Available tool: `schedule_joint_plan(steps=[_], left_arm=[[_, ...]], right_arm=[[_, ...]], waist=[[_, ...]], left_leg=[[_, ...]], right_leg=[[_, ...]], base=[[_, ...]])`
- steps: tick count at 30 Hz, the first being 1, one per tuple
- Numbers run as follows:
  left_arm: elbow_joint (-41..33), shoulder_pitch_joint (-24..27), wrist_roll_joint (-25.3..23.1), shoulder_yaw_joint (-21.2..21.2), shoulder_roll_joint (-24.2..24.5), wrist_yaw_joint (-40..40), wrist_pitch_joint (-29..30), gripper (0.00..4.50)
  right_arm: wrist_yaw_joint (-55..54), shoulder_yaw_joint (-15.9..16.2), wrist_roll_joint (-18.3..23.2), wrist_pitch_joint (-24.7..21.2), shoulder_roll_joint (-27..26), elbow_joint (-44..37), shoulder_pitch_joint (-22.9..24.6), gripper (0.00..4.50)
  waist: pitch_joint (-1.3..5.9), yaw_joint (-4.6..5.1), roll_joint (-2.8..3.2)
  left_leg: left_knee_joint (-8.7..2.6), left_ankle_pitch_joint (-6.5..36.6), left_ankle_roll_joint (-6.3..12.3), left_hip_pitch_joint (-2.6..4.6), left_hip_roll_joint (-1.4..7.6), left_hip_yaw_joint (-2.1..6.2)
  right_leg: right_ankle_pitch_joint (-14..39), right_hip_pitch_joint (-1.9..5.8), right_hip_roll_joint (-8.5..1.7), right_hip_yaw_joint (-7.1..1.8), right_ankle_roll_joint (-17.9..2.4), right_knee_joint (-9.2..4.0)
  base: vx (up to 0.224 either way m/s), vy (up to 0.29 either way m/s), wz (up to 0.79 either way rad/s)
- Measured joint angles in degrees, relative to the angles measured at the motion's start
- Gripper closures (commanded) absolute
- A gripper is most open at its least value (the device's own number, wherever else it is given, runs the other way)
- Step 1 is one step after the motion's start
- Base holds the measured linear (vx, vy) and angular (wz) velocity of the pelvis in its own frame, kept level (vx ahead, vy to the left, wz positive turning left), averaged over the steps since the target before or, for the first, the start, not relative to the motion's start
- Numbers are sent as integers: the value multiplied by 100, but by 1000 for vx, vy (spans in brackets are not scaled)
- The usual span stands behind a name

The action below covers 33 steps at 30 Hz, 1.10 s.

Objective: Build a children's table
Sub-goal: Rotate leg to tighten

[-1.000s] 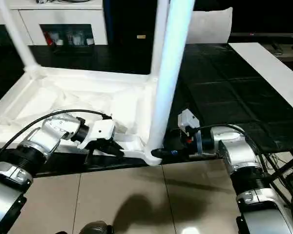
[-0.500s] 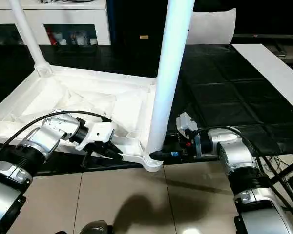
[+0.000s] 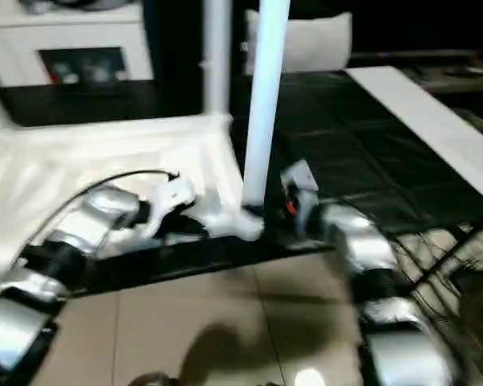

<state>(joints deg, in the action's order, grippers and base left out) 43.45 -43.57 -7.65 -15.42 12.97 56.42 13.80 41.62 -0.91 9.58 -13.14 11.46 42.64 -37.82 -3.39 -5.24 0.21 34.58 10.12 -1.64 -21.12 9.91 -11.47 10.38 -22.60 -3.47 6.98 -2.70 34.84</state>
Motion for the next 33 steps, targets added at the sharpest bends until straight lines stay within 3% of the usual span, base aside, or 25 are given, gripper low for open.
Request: schedule_joint_plan(steps=[1, 2, 3, 13, 23, 25, 29, 33], left_arm=[[-31, 0, 1, 8, -74, -111, 96, 450], [-59, 0, -1, 10, -114, -181, 150, 450], [-113, 0, -3, 17, -152, -252, 254, 450], [-222, 1, -83, -86, -145, -332, 206, 450], [-194, 4, -104, -248, 106, -43, -172, 450], [-189, 8, -101, -317, 226, 125, -401, 450], [-188, 60, -77, -426, 612, 789, -944, 450], [-170, 89, 8, -538, 910, 1617, -1530, 450]], right_arm=[[-172, -24, -16, 35, -41, 7, -5, 255], [-256, -47, -33, 86, -68, 19, -5, 201], [-321, -65, -56, 144, -95, 22, -5, 187], [-322, -41, -115, 187, -46, -268, 195, 115], [1025, 49, 119, 308, 634, -786, 628, 37], [1206, 90, 104, 475, 842, -776, 642, 7], [1625, 86, 89, 694, 1223, -777, 645, 2], [2479, 388, 85, 830, 1493, -966, 775, 2]], waist=[[1, 2, -1], [1, -1, -1], [1, -13, -1], [1, -128, 1], [0, -232, 3], [-1, -233, 3], [0, -288, 4], [-1, -419, 9]], left_leg=[[-6, 0, 0, 2, -1, 0], [-10, 0, 0, 2, -2, 0], [-16, 1, 0, 0, -2, 0], [-27, 2, 0, -6, -2, 0], [-26, 1, 0, -11, -3, 0], [-26, 1, -1, -21, -3, 0], [-31, 1, 0, -23, -1, 1], [-30, 6, 8, -31, -2, 1]], right_leg=[[0, 1, 1, 0, 0, 0], [0, 1, 1, 0, 0, 0], [-1, -2, 1, 0, 0, 0], [-2, -9, 3, 0, -1, 1], [-2, -13, 3, 0, 0, 0], [-3, -27, 3, 0, 0, 0], [-3, -31, 6, 1, 1, 1], [1, -29, 4, 3, 4, -5]], base=[[0, 0, 0], [0, 0, 0], [0, 0, 0], [0, 0, 0], [0, 0, 0], [0, 0, 0], [0, 0, 0], [0, 0, 0]])
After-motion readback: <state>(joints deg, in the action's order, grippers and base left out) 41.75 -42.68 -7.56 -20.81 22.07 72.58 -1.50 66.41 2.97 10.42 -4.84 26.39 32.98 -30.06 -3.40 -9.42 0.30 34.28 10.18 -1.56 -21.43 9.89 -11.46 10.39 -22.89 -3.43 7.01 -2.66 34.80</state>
